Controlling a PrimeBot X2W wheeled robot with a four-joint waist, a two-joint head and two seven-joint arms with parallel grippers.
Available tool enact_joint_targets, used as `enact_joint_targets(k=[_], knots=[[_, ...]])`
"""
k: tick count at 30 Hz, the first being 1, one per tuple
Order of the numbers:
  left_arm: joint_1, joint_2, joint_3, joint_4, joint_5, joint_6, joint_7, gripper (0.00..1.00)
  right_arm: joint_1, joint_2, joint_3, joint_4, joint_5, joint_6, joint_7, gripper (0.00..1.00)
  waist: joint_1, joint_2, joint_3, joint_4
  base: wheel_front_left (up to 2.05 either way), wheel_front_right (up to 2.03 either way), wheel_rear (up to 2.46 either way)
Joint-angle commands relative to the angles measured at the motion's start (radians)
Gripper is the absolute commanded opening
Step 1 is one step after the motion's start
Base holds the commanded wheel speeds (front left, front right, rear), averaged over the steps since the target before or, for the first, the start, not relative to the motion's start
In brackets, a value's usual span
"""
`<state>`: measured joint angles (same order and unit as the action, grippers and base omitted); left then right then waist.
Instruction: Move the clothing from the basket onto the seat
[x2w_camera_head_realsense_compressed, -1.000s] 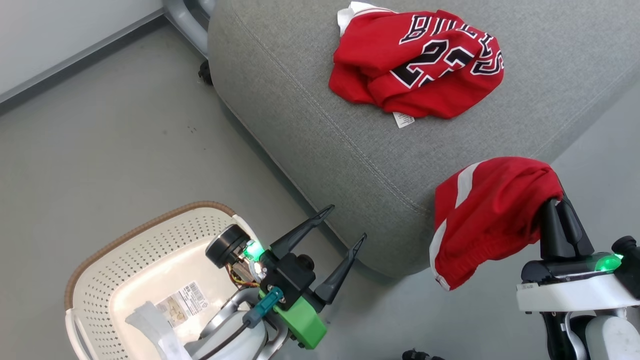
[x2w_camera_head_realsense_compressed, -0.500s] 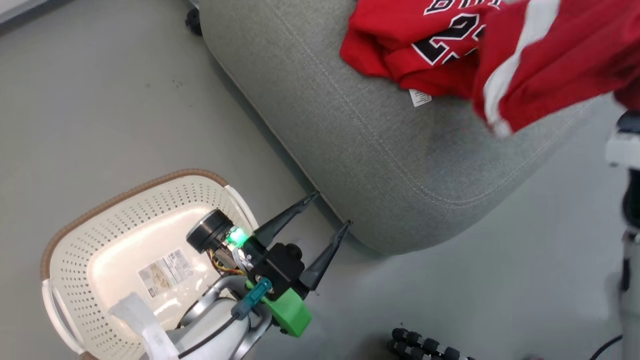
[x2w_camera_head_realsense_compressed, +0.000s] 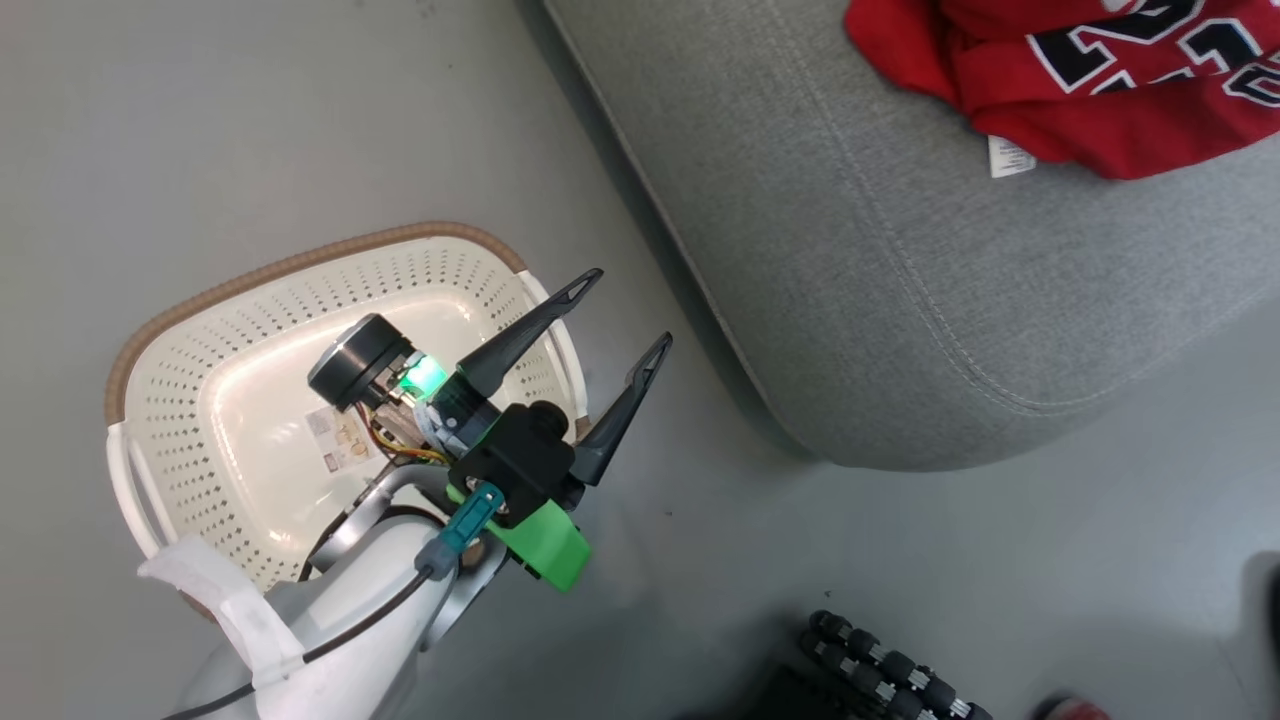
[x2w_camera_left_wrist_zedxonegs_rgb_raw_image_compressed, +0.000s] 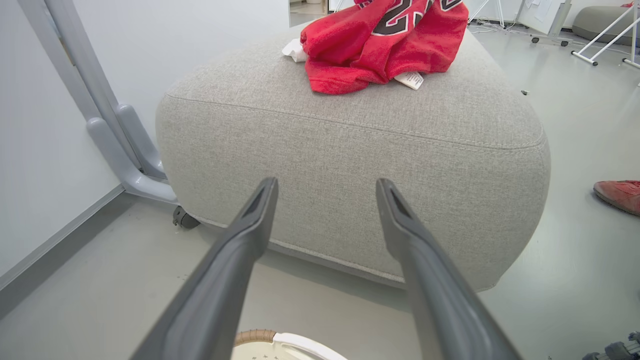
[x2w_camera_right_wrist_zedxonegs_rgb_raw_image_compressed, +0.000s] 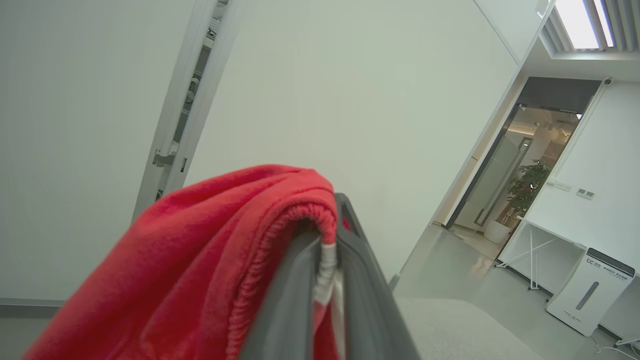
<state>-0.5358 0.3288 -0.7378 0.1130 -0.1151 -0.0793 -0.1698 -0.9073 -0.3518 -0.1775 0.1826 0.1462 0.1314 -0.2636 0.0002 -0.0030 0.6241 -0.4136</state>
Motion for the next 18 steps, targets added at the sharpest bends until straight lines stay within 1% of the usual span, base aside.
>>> enact_joint_targets(k=[1,5,6,7,8,9,14,18], knots=[[-0.017,-0.013,0.007,-0.005,-0.017,0.000,-0.015,1.00,0.025,0.021,-0.008,0.033,0.003,-0.001,-0.002,0.00,-0.0002,0.0030,0.059,0.068,0.00,0.00,0.00],[-0.012,-0.028,0.007,0.004,-0.040,0.003,-0.029,1.00,0.079,0.058,-0.020,0.129,-0.012,-0.001,-0.002,0.00,-0.0002,0.0030,0.062,0.088,0.00,0.00,0.00],[-0.012,-0.031,0.006,0.008,-0.041,0.002,-0.033,1.00,0.093,0.061,-0.023,0.144,-0.022,-0.001,-0.002,0.02,-0.0002,0.0030,0.061,0.092,0.00,0.00,0.00],[-0.011,-0.035,0.011,0.011,-0.042,0.010,-0.039,1.00,0.113,0.068,-0.025,0.163,-0.035,-0.001,-0.002,0.13,-0.0002,0.0030,0.058,0.095,0.00,0.00,0.00],[-0.008,-0.038,0.014,0.016,-0.048,0.012,-0.041,1.00,0.127,0.078,-0.029,0.175,-0.036,-0.001,-0.002,0.43,-0.0002,0.0030,0.054,0.095,0.00,0.00,0.00],[-0.004,-0.040,0.015,0.022,-0.049,0.016,-0.047,1.00,0.145,0.093,-0.039,0.188,-0.035,-0.001,-0.002,1.00,-0.0002,0.0030,0.047,0.093,0.00,0.00,0.00],[0.018,-0.058,0.025,0.043,-0.081,0.024,-0.068,1.00,0.222,0.137,-0.084,0.156,-0.048,-0.001,-0.002,1.00,-0.0002,0.0030,-0.005,0.078,0.00,0.00,0.00],[0.050,-0.075,0.032,0.059,-0.118,0.016,-0.082,1.00,0.311,0.180,-0.097,0.081,-0.052,-0.001,-0.002,1.00,-0.0002,0.0030,-0.079,0.058,0.00,0.00,0.00]])
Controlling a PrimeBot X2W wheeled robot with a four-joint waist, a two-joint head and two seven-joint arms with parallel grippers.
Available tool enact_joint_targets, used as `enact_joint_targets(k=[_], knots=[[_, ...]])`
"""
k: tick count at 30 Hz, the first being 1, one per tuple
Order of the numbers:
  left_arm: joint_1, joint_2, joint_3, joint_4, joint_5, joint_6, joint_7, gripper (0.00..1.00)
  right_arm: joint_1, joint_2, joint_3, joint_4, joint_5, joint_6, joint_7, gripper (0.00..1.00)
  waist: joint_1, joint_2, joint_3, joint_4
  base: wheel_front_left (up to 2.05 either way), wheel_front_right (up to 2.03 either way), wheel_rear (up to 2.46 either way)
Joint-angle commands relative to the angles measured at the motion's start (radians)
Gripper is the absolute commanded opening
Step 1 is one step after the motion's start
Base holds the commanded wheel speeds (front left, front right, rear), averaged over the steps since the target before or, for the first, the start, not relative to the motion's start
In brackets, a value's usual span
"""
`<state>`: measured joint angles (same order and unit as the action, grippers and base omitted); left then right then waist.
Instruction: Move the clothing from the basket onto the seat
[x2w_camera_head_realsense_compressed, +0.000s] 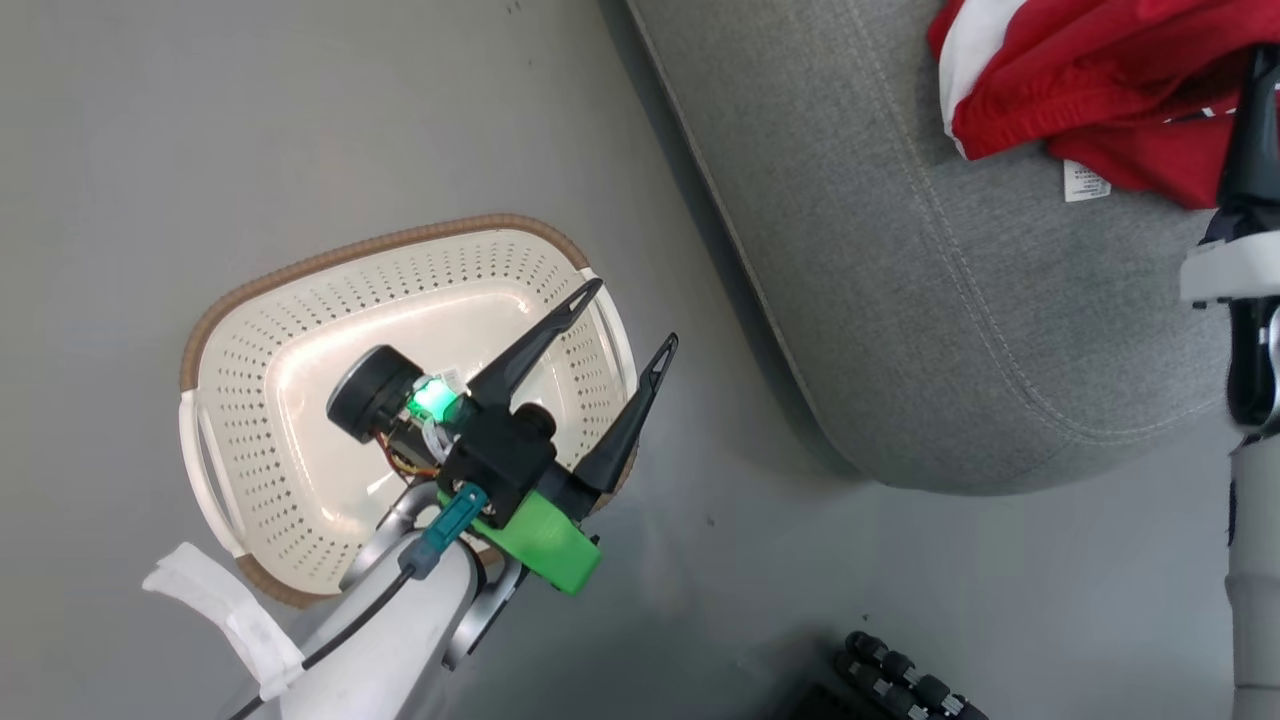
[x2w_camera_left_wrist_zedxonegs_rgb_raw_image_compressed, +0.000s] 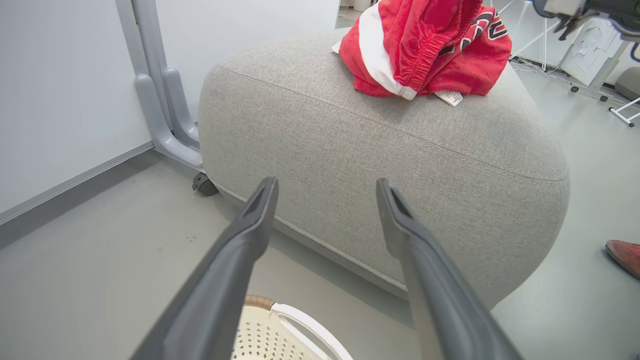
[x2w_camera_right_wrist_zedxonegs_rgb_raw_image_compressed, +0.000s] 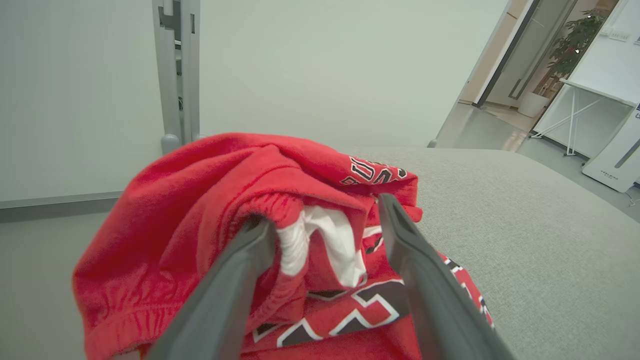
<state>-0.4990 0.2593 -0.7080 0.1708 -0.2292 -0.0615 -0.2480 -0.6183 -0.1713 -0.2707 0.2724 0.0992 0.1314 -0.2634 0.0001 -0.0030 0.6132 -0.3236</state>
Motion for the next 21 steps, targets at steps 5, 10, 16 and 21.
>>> enact_joint_targets(k=[5,10,16,21], knots=[[0.065,-0.036,0.033,0.012,-0.055,0.007,-0.017,1.00,0.141,0.058,0.012,-0.089,0.040,-0.001,-0.002,1.00,-0.0001,0.0030,-0.166,-0.027,0.00,0.00,0.00],[0.131,-0.074,0.103,-0.021,-0.036,0.029,-0.017,1.00,0.265,0.077,0.061,-0.153,0.063,-0.001,-0.002,1.00,-0.0001,0.0030,-0.269,0.024,0.00,0.00,0.00],[0.246,-0.120,0.229,-0.067,-0.004,0.065,-0.017,1.00,0.385,0.080,0.173,-0.216,0.064,-0.001,-0.002,1.00,-0.0001,0.0030,-0.380,0.109,0.00,0.00,0.00],[0.352,-0.155,0.313,-0.076,0.014,0.057,-0.016,1.00,0.473,0.077,0.224,-0.235,0.081,-0.001,-0.002,1.00,-0.0001,0.0030,-0.465,0.200,0.00,0.00,0.00]])
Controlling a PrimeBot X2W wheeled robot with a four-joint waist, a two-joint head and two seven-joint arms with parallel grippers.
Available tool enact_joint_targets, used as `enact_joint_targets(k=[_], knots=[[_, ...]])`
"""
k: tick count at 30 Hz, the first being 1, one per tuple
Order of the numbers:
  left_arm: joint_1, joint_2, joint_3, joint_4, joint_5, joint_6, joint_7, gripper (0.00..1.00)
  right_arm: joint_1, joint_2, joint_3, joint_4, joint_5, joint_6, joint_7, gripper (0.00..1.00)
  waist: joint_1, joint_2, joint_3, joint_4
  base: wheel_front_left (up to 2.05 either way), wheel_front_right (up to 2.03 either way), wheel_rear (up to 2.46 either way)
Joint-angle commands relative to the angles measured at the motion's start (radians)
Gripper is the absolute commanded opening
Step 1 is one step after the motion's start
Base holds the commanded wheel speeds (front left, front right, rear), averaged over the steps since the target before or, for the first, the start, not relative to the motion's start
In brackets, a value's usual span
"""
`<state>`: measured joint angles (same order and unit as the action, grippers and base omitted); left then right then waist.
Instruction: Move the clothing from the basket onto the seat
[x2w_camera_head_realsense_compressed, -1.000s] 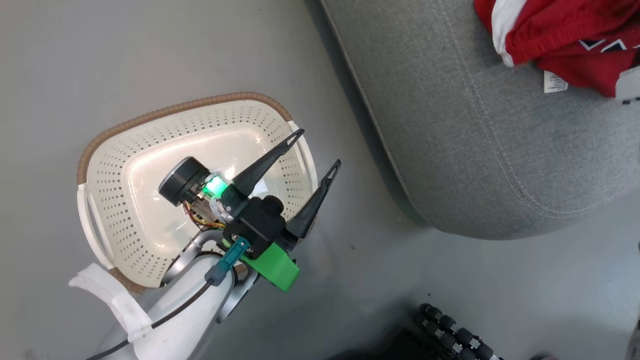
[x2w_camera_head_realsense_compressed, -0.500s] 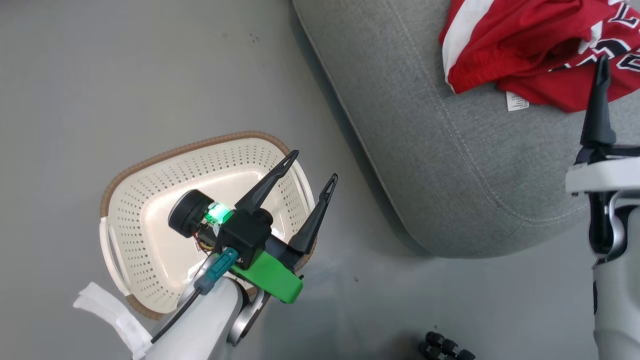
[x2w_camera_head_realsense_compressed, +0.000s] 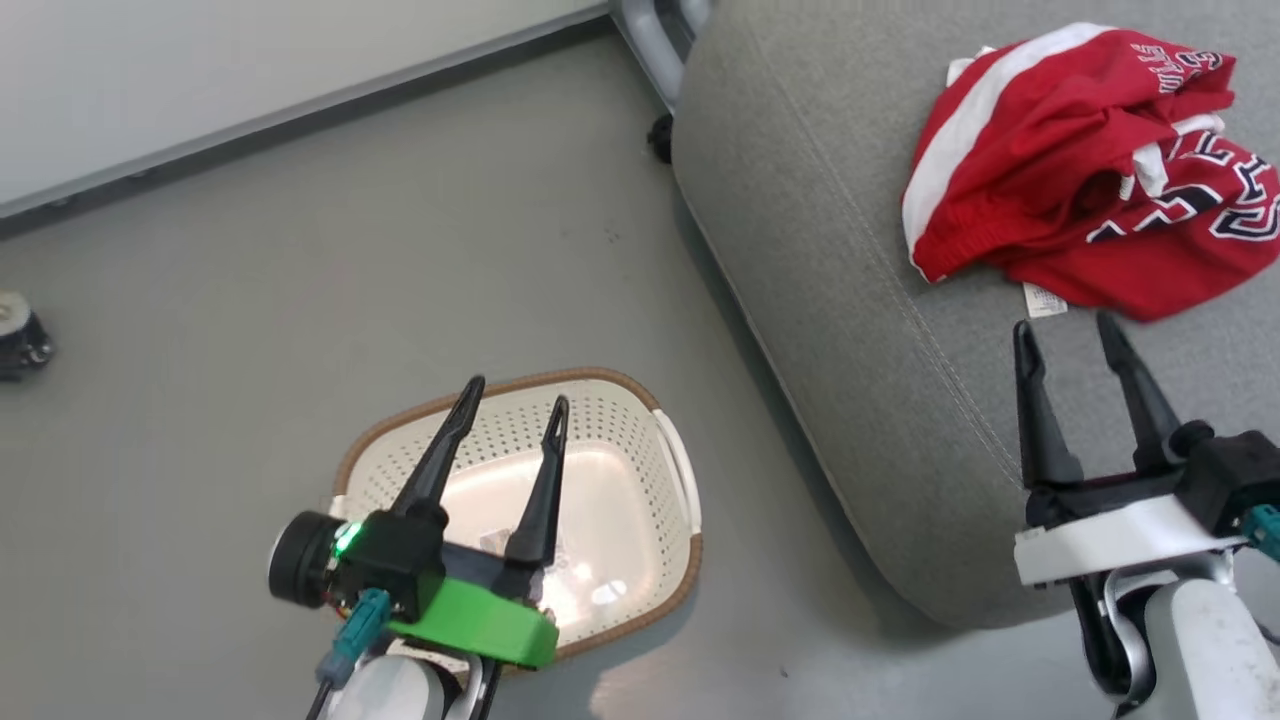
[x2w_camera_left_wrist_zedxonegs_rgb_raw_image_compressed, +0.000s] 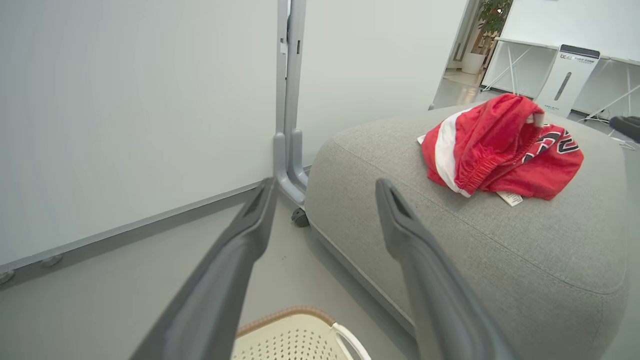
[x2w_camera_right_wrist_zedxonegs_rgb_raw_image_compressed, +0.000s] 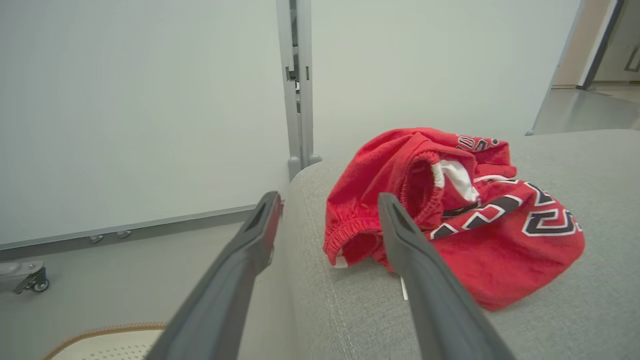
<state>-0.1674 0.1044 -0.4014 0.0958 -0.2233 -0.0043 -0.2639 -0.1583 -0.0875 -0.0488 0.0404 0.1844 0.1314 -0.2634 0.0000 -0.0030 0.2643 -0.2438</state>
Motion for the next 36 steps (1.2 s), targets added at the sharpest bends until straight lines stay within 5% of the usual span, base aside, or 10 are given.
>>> enact_joint_targets(k=[1,14,36], knots=[[0.038,-0.007,0.027,0.000,0.008,-0.005,0.000,1.00,0.032,-0.008,0.010,-0.004,-0.008,-0.001,-0.002,1.00,0.0000,0.0030,-0.136,0.141,0.00,0.00,0.00],[0.252,-0.046,0.258,-0.071,0.042,-0.029,-0.001,1.00,0.178,-0.003,0.122,-0.010,-0.065,-0.001,-0.002,1.00,0.0000,0.0030,-0.279,0.264,0.00,0.00,0.00],[0.425,-0.054,0.328,-0.109,0.107,-0.079,-0.001,1.00,0.319,0.035,0.100,0.001,-0.107,-0.001,-0.002,1.00,0.0000,0.0030,-0.384,0.267,0.00,0.00,0.00]])
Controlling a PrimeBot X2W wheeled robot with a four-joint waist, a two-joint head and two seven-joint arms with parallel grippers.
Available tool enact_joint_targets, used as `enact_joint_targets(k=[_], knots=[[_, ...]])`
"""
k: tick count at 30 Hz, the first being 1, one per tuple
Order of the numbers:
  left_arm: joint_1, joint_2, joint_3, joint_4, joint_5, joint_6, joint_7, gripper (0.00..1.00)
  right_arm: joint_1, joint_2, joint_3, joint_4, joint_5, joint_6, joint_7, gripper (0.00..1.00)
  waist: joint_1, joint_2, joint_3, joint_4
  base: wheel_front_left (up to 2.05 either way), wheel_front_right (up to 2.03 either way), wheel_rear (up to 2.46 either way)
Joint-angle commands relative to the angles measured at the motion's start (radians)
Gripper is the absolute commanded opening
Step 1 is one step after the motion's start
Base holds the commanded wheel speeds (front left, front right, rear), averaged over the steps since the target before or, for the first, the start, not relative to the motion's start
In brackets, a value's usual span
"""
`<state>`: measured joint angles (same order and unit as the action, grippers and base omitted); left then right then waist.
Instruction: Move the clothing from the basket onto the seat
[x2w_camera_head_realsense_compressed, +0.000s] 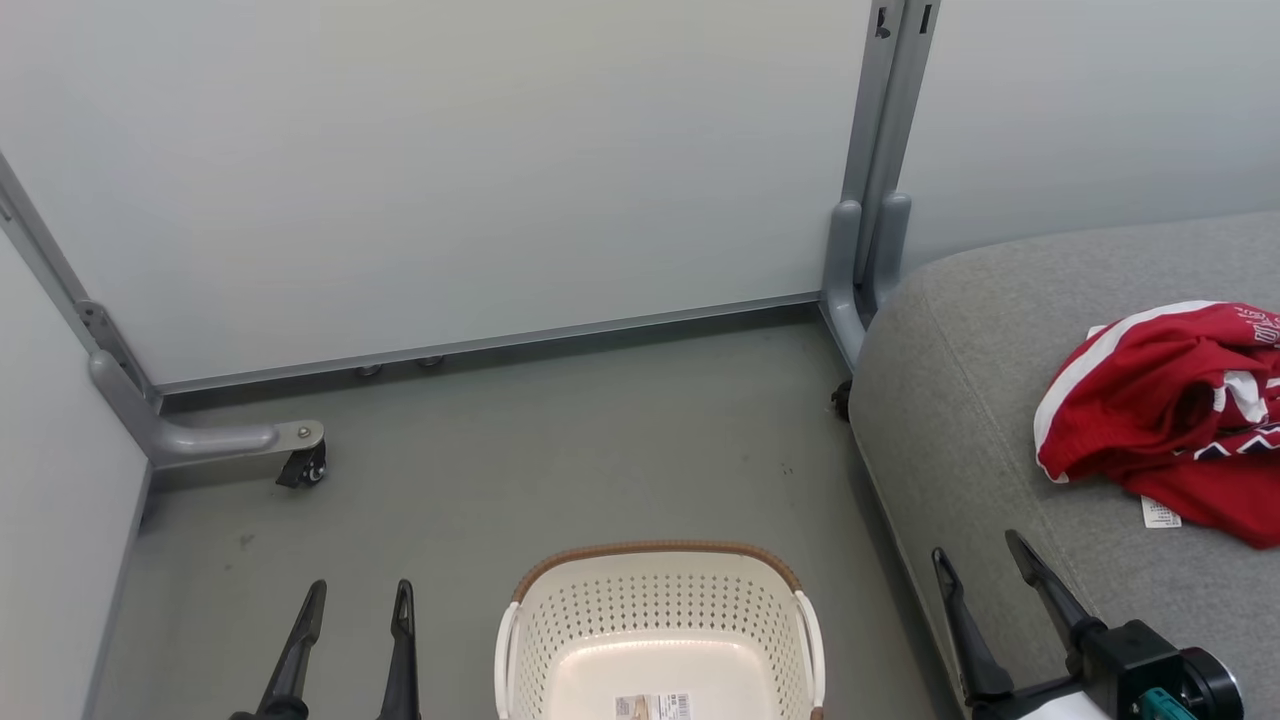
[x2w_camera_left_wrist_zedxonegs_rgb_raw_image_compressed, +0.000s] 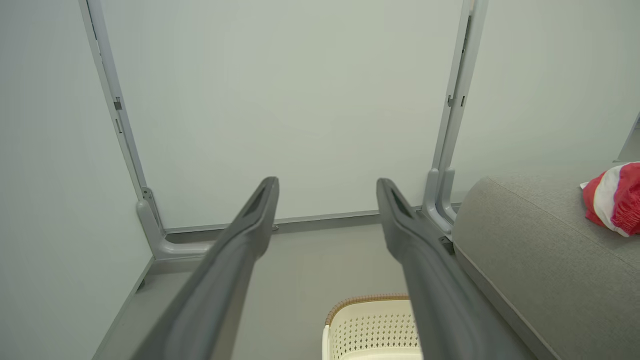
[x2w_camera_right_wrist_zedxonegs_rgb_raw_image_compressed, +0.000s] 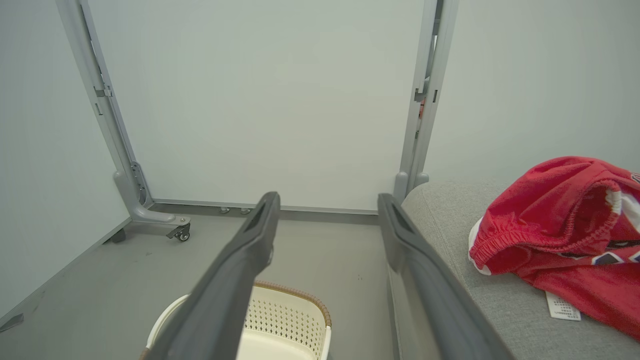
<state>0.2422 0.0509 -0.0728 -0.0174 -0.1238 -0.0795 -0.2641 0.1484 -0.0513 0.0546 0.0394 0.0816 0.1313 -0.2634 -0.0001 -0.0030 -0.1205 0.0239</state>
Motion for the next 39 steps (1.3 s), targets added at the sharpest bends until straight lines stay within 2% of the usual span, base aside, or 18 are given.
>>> enact_joint_targets(k=[1,14,15,20,27,28,39], knots=[[0.015,0.000,0.000,0.006,0.011,-0.006,0.000,1.00,0.014,0.000,-0.004,0.002,-0.004,-0.001,-0.002,1.00,0.0001,0.0030,0.001,-0.002,0.00,0.00,0.00],[0.017,0.000,-0.007,0.025,0.044,-0.002,0.000,1.00,0.014,0.000,-0.014,-0.003,0.026,-0.001,-0.002,1.00,0.0001,0.0030,0.002,-0.007,0.00,0.00,0.00],[0.003,0.000,-0.007,0.027,0.032,-0.004,0.000,0.00,0.006,0.002,-0.011,0.002,0.020,0.000,0.000,0.00,0.0001,0.0000,0.002,-0.008,0.00,0.00,0.00],[0.002,-0.001,-0.011,0.070,0.014,-0.004,0.002,0.00,0.012,0.008,-0.007,0.043,0.031,0.000,0.003,0.00,0.0001,0.0000,0.002,-0.008,0.00,0.00,0.00],[-0.035,0.008,-0.001,0.086,-0.160,-0.007,0.033,0.00,-0.017,-0.002,-0.013,0.058,0.204,0.000,0.035,0.00,0.0001,0.0002,0.010,-0.009,0.00,0.00,0.00],[-0.050,0.012,0.003,0.095,-0.223,-0.010,0.045,0.00,-0.028,-0.005,-0.016,0.065,0.266,0.000,0.047,0.00,0.0001,0.0003,0.013,-0.010,0.00,0.00,0.00],[-0.098,0.021,0.017,0.124,-0.425,-0.017,0.084,0.00,-0.064,-0.014,-0.027,0.085,0.467,0.000,0.086,0.00,0.0001,0.0005,0.023,-0.011,0.00,0.00,0.00]])
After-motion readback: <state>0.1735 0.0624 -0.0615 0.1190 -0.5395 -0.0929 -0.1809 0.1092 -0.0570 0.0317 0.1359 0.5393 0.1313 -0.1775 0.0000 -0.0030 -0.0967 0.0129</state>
